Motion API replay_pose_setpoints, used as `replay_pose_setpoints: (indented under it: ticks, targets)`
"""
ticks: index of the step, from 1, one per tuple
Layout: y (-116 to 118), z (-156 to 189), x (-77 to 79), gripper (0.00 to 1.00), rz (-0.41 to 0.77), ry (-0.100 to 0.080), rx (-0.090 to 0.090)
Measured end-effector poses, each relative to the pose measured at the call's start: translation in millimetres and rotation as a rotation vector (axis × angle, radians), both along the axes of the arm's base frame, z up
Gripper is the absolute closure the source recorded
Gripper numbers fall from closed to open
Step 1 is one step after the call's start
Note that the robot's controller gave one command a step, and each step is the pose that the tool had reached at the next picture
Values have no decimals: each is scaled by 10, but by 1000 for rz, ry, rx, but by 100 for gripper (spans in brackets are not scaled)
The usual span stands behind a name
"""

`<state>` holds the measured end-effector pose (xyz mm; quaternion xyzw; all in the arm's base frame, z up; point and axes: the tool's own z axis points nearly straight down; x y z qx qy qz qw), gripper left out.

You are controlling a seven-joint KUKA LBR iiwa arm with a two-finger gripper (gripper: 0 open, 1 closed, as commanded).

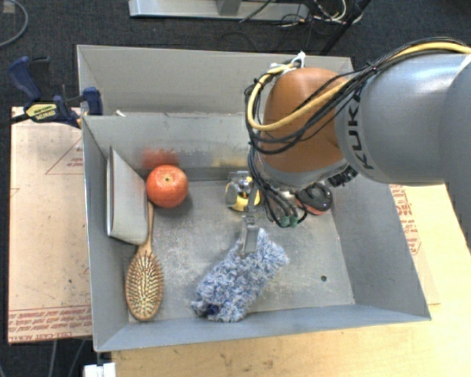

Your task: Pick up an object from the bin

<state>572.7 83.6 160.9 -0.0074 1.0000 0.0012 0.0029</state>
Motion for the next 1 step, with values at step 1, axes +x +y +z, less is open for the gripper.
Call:
replay_pose_setpoints:
  ticks: [1]
  targets:
    - [-109, -558, -56, 0, 133, 2, -1]
